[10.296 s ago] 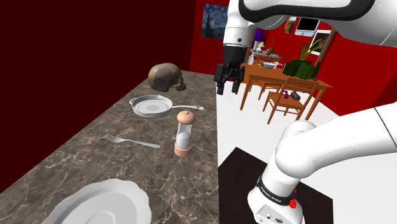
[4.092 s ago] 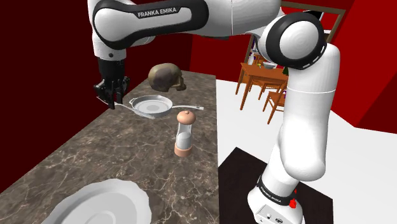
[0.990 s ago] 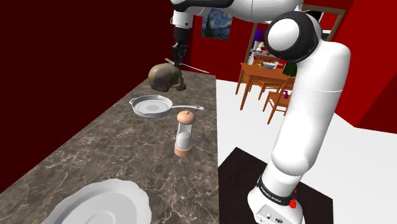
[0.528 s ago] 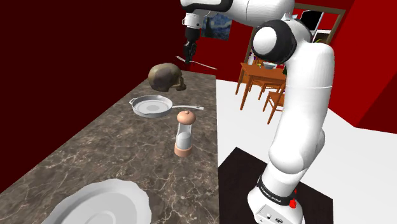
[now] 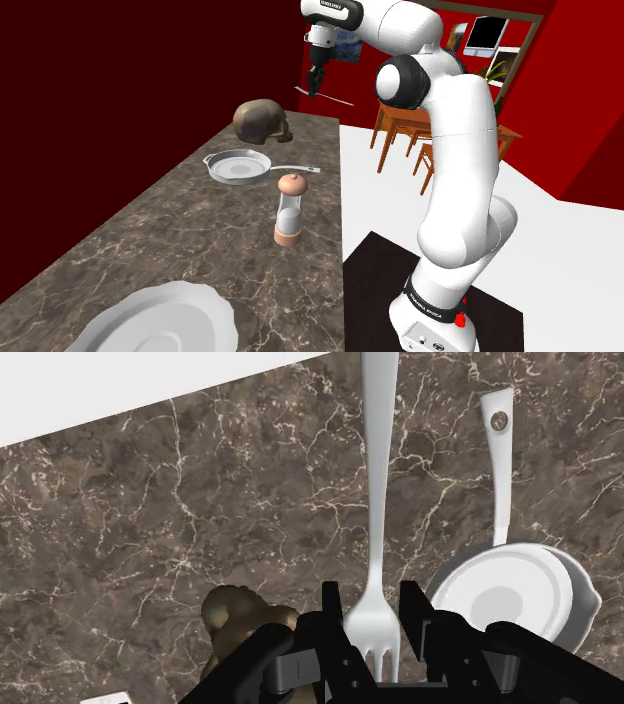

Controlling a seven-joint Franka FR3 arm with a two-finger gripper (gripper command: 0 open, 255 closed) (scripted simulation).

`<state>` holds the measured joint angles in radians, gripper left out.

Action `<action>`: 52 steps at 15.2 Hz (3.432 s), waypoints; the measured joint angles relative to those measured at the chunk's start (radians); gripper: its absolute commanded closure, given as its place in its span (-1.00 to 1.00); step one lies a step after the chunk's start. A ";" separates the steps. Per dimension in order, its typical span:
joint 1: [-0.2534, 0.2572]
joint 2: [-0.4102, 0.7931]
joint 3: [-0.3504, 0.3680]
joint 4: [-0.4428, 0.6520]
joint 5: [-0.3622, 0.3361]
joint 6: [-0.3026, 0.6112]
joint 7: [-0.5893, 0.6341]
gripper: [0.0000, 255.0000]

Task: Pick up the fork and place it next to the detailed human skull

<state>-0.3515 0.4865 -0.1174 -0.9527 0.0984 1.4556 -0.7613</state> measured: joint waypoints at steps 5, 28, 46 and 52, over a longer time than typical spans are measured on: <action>-0.054 0.110 -0.006 0.154 0.016 -0.048 -0.047 1.00; -0.025 -0.010 -0.010 -0.354 0.006 0.339 -0.071 1.00; -0.021 0.031 -0.005 -0.532 0.016 0.558 -0.086 1.00; -0.022 0.056 -0.002 -0.574 0.022 0.624 -0.092 1.00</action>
<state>-0.3731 0.5429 -0.1199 -1.5267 0.1200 2.0796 -0.8535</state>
